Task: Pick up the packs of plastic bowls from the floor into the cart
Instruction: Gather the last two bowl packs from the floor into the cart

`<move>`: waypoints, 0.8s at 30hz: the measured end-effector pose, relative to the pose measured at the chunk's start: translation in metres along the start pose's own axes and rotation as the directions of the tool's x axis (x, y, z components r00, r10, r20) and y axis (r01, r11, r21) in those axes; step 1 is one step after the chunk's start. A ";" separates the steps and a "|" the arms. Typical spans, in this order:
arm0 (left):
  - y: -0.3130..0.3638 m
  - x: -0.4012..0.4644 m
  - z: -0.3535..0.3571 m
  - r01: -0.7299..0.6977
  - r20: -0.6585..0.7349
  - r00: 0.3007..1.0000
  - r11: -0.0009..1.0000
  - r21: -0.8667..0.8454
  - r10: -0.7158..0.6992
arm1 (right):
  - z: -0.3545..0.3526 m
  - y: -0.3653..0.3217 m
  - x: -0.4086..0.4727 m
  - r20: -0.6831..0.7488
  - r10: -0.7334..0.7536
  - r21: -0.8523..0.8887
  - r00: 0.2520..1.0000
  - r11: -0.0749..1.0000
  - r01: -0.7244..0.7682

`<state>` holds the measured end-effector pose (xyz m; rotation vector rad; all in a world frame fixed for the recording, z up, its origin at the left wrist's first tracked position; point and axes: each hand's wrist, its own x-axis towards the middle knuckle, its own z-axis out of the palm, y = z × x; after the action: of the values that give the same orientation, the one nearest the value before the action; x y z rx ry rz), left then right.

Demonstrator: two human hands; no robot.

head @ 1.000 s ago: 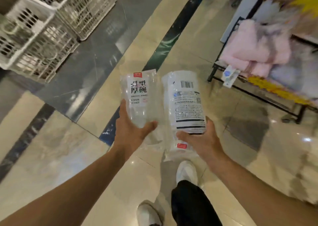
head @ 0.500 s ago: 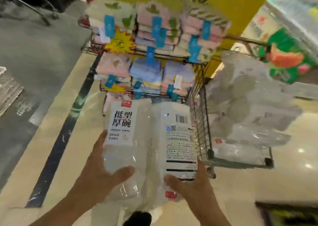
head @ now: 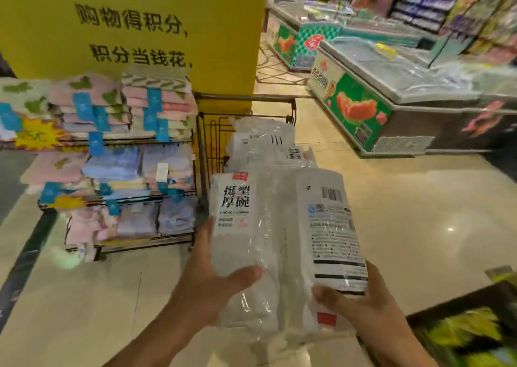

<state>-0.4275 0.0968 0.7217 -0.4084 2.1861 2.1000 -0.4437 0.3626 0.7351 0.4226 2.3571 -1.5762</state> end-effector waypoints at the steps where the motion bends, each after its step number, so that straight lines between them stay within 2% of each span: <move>1: 0.010 0.005 0.014 0.005 -0.024 1.000 1.000 -0.028 -0.006 | -0.016 -0.008 0.012 0.025 -0.012 -0.008 1.000 1.000 0.012; 8: 0.059 0.095 0.067 -0.057 -0.261 0.965 0.989 -0.135 0.020 | -0.075 -0.106 0.137 0.241 -0.136 -0.015 0.961 0.990 0.144; 16: 0.125 0.258 0.098 -0.132 -0.373 0.925 0.981 -0.141 0.071 | -0.097 -0.193 0.304 0.360 -0.206 0.012 0.910 0.976 0.217; 21: 0.128 0.328 0.116 -0.096 -0.487 0.873 0.984 -0.152 0.010 | -0.102 -0.232 0.405 0.495 -0.251 -0.046 0.832 0.949 0.313; 24: 0.130 0.361 0.140 -0.077 -0.573 0.819 0.985 -0.158 -0.028 | -0.106 -0.250 0.469 0.603 -0.270 -0.095 0.751 0.910 0.403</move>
<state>-0.8238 0.1902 0.7526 -1.1806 2.2807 2.4300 -0.9785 0.4117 0.8069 -0.5115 2.1370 -1.2944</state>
